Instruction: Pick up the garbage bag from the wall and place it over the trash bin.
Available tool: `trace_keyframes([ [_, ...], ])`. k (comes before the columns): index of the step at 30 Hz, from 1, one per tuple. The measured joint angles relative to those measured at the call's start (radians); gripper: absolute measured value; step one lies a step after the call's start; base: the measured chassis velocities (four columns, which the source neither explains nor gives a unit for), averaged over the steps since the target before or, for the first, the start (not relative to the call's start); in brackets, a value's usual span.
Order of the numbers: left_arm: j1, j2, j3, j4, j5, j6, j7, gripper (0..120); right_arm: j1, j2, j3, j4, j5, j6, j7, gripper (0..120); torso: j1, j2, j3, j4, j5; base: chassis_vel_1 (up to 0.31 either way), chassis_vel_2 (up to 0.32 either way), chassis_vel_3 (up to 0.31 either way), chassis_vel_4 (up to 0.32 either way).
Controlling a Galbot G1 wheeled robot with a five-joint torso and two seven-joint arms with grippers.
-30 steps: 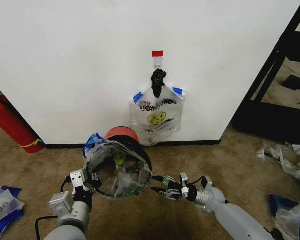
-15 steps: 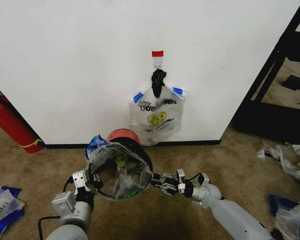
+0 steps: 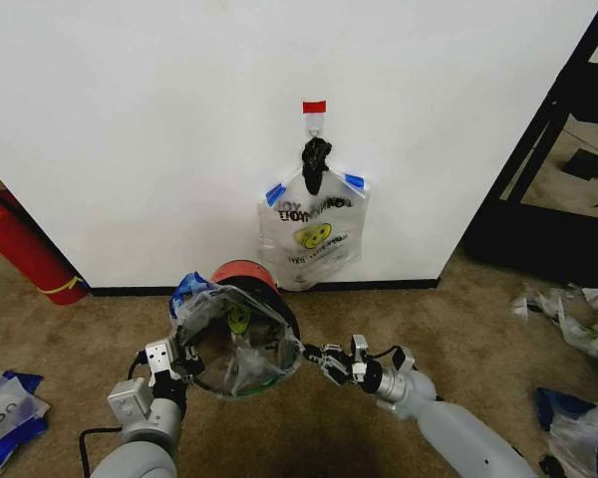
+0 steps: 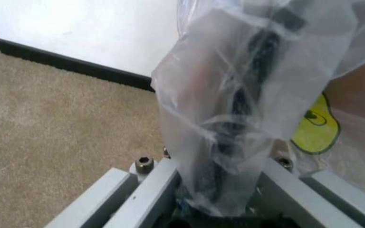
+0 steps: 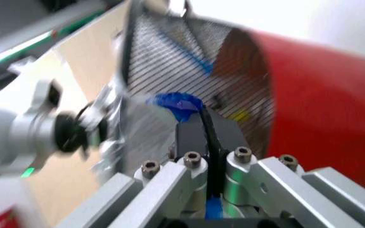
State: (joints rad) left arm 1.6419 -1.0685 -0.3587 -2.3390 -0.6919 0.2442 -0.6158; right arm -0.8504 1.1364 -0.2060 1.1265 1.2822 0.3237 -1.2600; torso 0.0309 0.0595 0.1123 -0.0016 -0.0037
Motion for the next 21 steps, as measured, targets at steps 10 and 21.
trace_keyframes([
  [10, 0.017, -0.005, 0.003, -0.045, -0.031, 0.008, 0.003, 0, -0.025, 0.033, -0.005, -0.075, 0.018, 0.080, 0.053, 0, 0.000, 0.000, 0.000, -0.0001, 0.0001, 0.000, 0.000, 0.000, 0.000],
  [21, 0.030, 0.020, 0.000, -0.044, -0.011, 0.011, 0.022, 0, -0.030, 0.024, 0.000, -0.010, 0.013, 0.112, 0.073, 4, 0.000, 0.000, 0.000, 0.0001, 0.0001, 0.000, 0.000, 0.000, 0.000],
])
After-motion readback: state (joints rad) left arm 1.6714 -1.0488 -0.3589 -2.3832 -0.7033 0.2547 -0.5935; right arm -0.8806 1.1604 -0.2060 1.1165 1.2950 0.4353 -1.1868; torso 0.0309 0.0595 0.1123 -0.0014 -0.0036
